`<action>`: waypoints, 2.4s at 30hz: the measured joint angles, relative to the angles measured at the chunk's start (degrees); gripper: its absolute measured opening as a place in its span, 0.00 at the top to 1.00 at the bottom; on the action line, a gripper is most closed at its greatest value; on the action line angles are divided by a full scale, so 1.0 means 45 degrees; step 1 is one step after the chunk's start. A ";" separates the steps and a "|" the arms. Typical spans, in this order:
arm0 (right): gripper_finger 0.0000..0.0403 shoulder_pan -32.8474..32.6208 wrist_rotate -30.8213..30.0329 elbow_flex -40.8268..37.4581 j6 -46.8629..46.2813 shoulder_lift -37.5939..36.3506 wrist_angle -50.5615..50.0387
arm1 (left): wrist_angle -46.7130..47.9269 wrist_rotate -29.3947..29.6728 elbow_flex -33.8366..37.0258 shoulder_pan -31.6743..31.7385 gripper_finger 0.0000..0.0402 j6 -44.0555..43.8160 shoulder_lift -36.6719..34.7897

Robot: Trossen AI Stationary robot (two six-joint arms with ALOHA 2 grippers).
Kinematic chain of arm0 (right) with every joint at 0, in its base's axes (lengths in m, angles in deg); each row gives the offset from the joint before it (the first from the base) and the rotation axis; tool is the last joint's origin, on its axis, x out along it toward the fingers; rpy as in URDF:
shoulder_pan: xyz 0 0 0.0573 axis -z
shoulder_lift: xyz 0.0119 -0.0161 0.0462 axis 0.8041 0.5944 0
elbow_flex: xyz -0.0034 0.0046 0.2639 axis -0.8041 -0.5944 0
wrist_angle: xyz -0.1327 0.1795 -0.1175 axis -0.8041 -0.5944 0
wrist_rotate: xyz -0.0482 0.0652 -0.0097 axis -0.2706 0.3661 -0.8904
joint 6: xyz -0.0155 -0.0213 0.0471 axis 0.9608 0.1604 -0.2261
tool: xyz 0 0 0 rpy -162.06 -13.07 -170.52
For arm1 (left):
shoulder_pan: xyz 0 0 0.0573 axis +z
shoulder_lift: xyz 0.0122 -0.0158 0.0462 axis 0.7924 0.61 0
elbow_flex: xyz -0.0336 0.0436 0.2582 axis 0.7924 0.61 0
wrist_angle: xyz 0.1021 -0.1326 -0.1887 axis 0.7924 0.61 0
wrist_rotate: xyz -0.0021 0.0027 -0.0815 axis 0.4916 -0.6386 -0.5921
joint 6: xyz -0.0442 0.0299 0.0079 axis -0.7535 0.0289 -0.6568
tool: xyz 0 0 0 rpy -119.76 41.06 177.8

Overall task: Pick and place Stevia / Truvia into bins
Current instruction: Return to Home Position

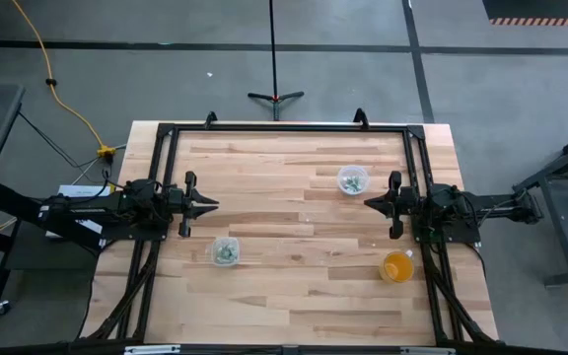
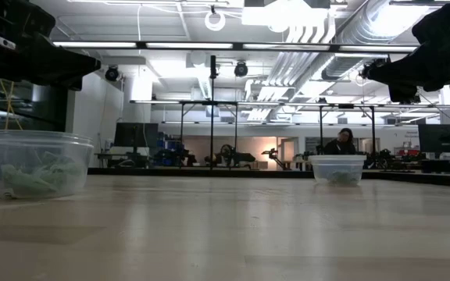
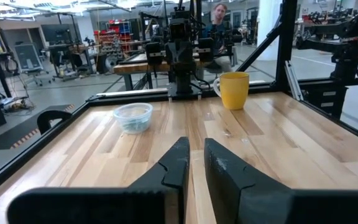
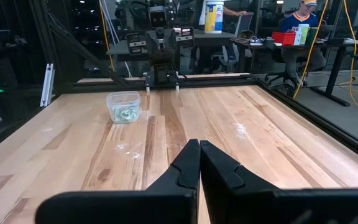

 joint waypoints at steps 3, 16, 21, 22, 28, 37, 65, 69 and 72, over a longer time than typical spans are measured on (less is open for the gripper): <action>1.00 0.0000 0.0002 0.0000 0.0000 0.0000 0.0000 | 0.0000 0.0000 0.0000 0.0000 0.79 -0.0001 0.0000; 0.99 0.0000 0.0002 0.0000 0.0000 0.0000 0.0000 | 0.0000 -0.0005 0.0000 0.0000 0.79 0.0004 0.0000; 1.00 0.0000 0.0002 0.0005 0.0000 0.0000 0.0000 | 0.0000 -0.0005 0.0000 0.0001 0.79 0.0004 0.0000; 1.00 0.0000 0.0002 0.0005 0.0000 0.0000 -0.0002 | 0.0000 -0.0005 0.0000 0.0001 0.79 0.0004 0.0000; 1.00 0.0000 0.0002 0.0005 0.0000 0.0000 -0.0005 | 0.0000 -0.0010 0.0000 0.0002 0.79 0.0004 0.0000; 0.99 0.0000 0.0002 0.0010 0.0000 -0.0002 -0.0015 | 0.0000 -0.0010 0.0000 0.0001 0.79 0.0004 0.0000; 1.00 0.0000 0.0002 0.0015 0.0000 -0.0005 -0.0006 | 0.0003 -0.0015 0.0000 0.0004 0.79 0.0009 0.0000; 0.99 0.0000 0.0002 0.0015 0.0000 -0.0005 -0.0005 | 0.0003 -0.0015 0.0000 0.0005 0.79 0.0009 0.0000; 1.00 0.0000 0.0002 0.0015 0.0000 -0.0005 -0.0005 | 0.0000 -0.0015 0.0000 0.0001 0.79 0.0009 0.0000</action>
